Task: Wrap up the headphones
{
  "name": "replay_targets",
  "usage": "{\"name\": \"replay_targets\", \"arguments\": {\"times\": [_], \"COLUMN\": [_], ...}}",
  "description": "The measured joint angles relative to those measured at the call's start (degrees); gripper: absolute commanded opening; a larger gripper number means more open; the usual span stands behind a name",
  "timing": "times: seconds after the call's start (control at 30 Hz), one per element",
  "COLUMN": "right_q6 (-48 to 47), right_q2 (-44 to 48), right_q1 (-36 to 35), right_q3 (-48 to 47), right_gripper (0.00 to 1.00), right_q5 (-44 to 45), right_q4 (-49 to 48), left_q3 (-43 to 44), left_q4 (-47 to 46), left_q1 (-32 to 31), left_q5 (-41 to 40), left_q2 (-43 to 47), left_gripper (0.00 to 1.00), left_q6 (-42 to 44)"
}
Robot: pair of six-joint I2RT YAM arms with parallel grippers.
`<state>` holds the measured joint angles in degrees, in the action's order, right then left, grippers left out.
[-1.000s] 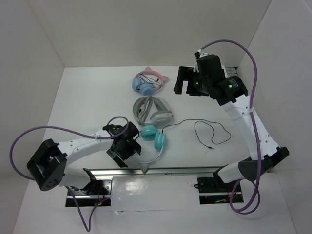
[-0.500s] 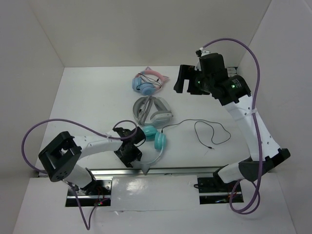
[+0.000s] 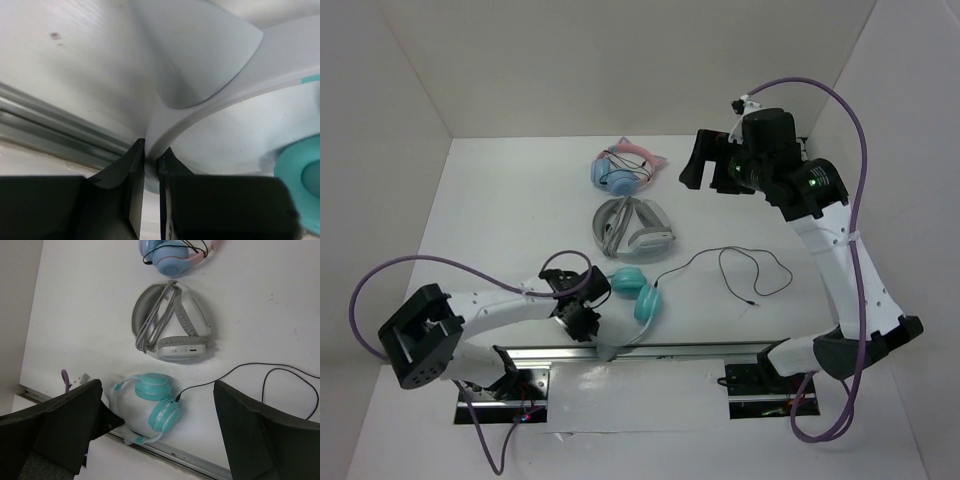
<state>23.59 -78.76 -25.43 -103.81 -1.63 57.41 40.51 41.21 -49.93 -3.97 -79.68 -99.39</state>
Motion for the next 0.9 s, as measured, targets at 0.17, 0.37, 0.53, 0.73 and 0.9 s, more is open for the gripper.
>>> {"name": "replay_targets", "arguments": {"times": [0.17, 0.37, 0.53, 0.73, 0.9], "right_q6": [0.2, -3.3, -6.7, -10.0, -11.5], "right_q2": [0.9, 3.7, 7.8, 13.7, 16.1], "right_q1": [0.1, 0.8, 0.9, 0.9, 1.6], "right_q3": [0.0, 5.2, 8.8, 20.2, 24.2], "right_gripper": [1.0, 1.0, 1.0, 1.0, 0.98], "right_q5": [-0.2, -8.1, -13.4, -21.4, -24.0], "right_q4": [-0.3, -7.1, -13.6, -26.2, -30.9], "left_q3": [-0.3, 3.7, 12.2, 25.4, 43.4], "left_q4": [5.5, 14.5, 18.1, 27.2, 32.9], "left_q1": [-2.1, -4.0, -3.8, -2.2, 5.0], "left_q5": [-5.2, -11.6, -17.7, -22.6, -26.6], "left_q2": [9.9, 26.7, 27.8, 24.9, 15.5], "left_gripper": [0.0, 0.0, 0.0, 0.0, 0.0], "left_q6": [0.1, 5.7, 10.1, 14.1, 20.2]}}
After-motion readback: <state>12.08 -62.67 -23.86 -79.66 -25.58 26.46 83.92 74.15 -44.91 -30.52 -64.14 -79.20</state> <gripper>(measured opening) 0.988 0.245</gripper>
